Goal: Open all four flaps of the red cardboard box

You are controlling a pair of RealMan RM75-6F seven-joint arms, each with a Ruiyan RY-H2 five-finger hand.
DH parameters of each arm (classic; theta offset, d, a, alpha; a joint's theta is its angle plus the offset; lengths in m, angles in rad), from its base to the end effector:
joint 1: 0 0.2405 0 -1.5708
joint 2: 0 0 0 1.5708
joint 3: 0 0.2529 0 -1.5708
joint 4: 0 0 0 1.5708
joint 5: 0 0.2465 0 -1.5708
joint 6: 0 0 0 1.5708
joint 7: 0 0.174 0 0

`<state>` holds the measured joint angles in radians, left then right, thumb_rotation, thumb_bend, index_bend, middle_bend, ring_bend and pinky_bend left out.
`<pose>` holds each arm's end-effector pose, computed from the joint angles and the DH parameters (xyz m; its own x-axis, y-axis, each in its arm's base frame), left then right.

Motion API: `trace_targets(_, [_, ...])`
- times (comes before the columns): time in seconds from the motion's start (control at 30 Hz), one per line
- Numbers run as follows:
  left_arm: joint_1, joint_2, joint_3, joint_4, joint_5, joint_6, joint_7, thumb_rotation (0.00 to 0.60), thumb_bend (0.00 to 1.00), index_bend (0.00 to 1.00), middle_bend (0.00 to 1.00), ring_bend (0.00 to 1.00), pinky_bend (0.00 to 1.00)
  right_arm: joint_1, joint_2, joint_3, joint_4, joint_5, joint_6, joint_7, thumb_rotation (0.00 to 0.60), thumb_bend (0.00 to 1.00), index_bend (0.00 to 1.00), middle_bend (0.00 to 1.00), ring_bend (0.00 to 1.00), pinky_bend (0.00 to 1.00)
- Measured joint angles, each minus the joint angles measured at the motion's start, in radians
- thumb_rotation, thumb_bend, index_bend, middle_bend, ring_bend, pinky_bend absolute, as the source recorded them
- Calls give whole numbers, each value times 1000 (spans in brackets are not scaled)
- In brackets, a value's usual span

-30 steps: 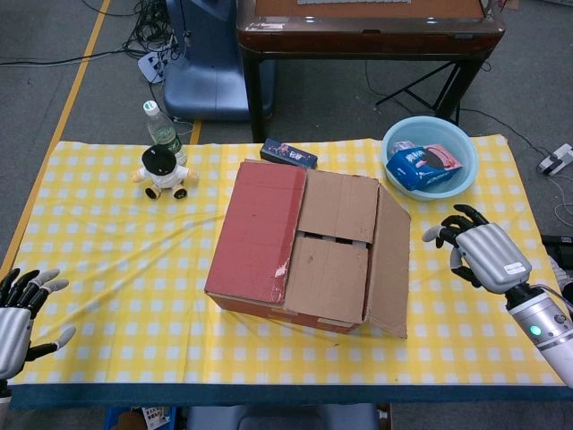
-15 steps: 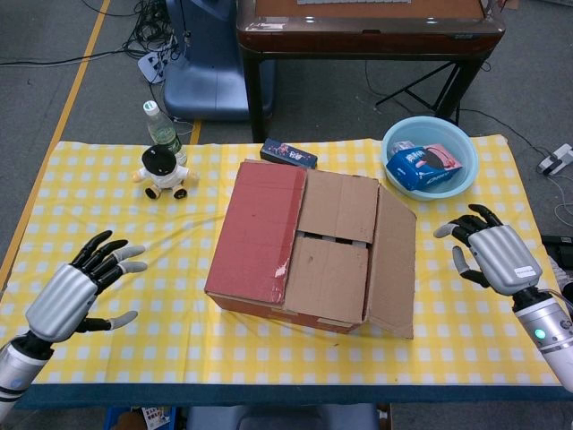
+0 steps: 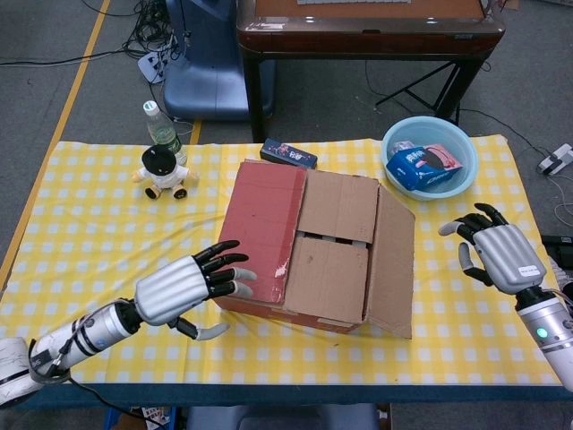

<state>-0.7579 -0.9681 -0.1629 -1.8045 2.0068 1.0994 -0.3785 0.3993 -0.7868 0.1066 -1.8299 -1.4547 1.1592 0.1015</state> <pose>-0.0523 0.3077 0.0787 0.4220 0.1606 0.8923 0.4636 -0.8840 -0.0602 -0.2395 -0.3078 0.1680 0.4408 -0.1305 0.8881 -0.8825 -0.2440 0.4021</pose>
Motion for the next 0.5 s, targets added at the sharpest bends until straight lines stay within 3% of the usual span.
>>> trace_targets(0.3, [-169, -130, -12, 34, -35, -167, 15, 224, 460, 321, 211, 1, 0, -4, -2, 0, -2, 0, -5, -7, 600, 701, 334, 346, 250, 101])
trace_targets(0.5, [-247, -188, -39, 62, -114, -249, 78, 231, 467, 318, 209, 0, 0, -3, 2, 6, -11, 1, -7, -11, 600, 701, 333, 346, 250, 101])
